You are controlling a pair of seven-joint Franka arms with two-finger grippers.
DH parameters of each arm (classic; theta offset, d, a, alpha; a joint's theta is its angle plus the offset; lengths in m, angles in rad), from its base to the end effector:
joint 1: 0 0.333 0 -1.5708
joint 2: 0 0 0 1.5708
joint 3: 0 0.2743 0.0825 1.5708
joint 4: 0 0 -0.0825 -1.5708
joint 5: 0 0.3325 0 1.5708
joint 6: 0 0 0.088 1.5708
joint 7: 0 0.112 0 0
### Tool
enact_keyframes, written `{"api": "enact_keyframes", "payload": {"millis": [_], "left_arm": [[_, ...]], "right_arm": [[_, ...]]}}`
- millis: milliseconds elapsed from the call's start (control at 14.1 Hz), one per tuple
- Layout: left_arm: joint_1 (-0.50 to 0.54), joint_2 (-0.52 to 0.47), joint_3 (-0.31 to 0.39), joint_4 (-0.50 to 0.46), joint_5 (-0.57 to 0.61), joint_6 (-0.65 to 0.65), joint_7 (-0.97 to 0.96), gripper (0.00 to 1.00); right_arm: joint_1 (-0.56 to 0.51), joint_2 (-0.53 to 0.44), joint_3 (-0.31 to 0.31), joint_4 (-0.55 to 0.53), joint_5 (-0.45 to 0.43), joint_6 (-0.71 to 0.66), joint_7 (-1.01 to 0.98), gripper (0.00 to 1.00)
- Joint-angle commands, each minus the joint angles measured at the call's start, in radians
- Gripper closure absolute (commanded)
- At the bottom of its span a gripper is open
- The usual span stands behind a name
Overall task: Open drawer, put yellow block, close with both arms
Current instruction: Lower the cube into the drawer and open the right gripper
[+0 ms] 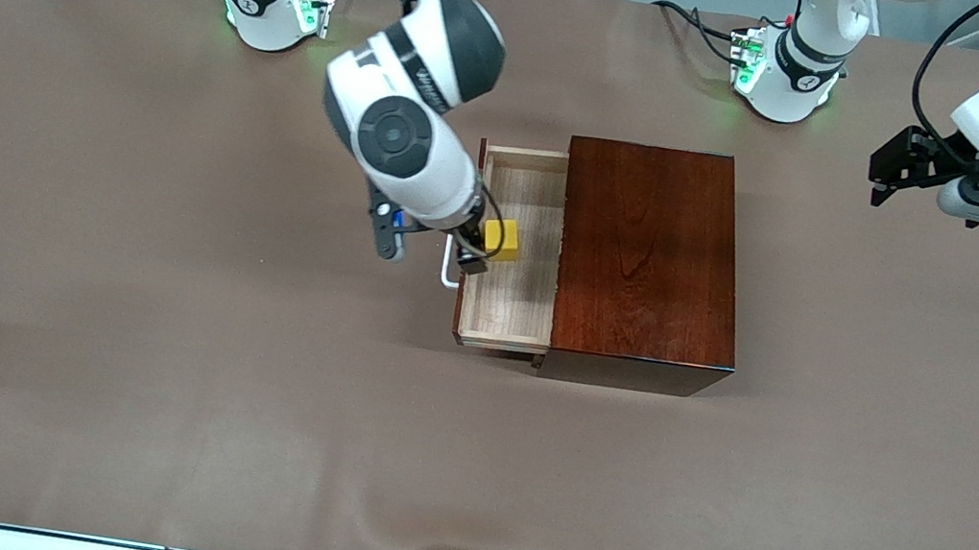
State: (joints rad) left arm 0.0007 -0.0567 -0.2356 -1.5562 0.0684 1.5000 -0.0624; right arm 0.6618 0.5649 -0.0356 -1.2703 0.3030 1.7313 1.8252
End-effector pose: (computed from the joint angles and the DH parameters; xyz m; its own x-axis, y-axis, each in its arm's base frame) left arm 0.4689 -0.1075 0.6052 0.9860 -0.1667 0.0042 -0.1658 -0.9828 -0.0813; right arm 0.4956 0.3998 0.3966 0.2787 -0.9316 -0.2336 -0.9306 -0.3220 0.1739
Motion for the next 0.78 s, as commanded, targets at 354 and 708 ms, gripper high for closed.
{"api": "enact_keyframes", "payload": {"millis": [354,708], "left_arm": [[-0.002,0.011,-0.078,0.011,-0.022,0.008,-0.081,0.00],[-0.031,0.182,-0.351,0.111,-0.012,0.026,-0.634,0.00]], "right_arm": [[-0.215,-0.097,0.010,0.028,-0.010,-0.252,-0.387,0.00],[-0.326,-0.169,0.006,0.028,-0.015,-0.283,-0.522,0.00]]}}
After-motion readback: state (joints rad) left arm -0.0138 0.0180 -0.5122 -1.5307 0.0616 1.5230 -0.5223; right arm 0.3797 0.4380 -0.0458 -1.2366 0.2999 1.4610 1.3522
